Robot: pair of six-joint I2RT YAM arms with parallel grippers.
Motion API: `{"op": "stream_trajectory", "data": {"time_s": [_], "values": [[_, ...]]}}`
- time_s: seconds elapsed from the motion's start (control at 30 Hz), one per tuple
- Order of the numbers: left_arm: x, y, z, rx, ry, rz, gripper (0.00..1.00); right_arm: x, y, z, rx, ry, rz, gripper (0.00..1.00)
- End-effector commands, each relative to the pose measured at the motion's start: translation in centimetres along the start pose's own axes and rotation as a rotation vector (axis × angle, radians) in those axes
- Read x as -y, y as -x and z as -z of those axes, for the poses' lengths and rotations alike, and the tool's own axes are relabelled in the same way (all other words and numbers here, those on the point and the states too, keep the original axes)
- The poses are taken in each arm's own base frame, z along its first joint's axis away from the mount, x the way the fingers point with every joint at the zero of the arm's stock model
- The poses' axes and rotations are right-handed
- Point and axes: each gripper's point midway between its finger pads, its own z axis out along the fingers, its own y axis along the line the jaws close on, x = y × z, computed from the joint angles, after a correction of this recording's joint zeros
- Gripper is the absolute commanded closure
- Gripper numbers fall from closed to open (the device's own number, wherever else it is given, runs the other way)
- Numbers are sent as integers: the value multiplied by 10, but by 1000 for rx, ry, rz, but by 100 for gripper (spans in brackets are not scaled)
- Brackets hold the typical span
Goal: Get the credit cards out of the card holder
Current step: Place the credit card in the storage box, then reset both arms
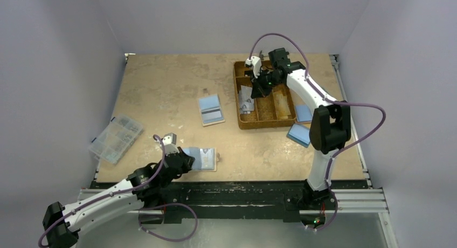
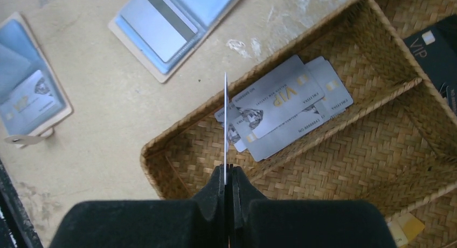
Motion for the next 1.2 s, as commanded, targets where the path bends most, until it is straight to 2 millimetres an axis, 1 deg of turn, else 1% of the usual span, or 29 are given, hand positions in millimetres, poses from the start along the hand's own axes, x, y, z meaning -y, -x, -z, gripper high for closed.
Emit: {"op": "stream_trajectory", "data": {"time_s": [0.0, 0.07, 0.2, 0.27, 0.33, 0.4, 0.47, 0.57, 0.6, 0.67, 0.7, 0.8, 0.87, 0.9, 0.97, 1.1, 1.17], "values": [[11, 13, 8, 33, -37, 34, 100, 8, -3, 0, -52, -31, -40, 100], [13, 15, 10, 37, -55, 46, 100, 7, -9, -6, -76, -5, -46, 99], [23, 18, 13, 39, -101, 67, 100, 7, -19, -18, -129, 41, -67, 92], [26, 20, 15, 40, -111, 68, 100, 16, -17, -22, -138, 18, -74, 87], [30, 22, 17, 37, -120, 63, 100, 30, -8, -23, -126, -43, -89, 76], [33, 23, 18, 30, -127, 56, 100, 48, 5, -16, -103, -147, -88, 70], [35, 24, 20, 25, -130, 49, 100, 62, 23, -2, -56, -245, -74, 63], [36, 26, 22, 24, -130, 48, 100, 71, 42, 24, 2, -356, -46, 59], [36, 26, 22, 26, -130, 53, 96, 69, 50, 35, 28, -379, -31, 58], [37, 27, 23, 30, -134, 64, 84, 63, 58, 53, 73, -408, -4, 56], [37, 27, 23, 29, -136, 67, 75, 57, 59, 59, 90, -409, 10, 55], [40, 26, 24, 25, -158, 76, 51, 31, 60, 78, 146, -380, 79, 50], [43, 26, 25, 24, -177, 79, 39, 11, 56, 88, 192, -347, 114, 45], [45, 26, 26, 21, -189, 79, 35, 0, 53, 93, 215, -328, 131, 42], [49, 27, 28, 21, -205, 80, 29, -21, 47, 103, 258, -293, 166, 37], [55, 33, 33, 26, -224, 63, 27, -53, 36, 129, 354, -250, 221, 21], [56, 38, 36, 30, -216, 51, 27, -67, 41, 154, 435, -251, 246, 12]]}}
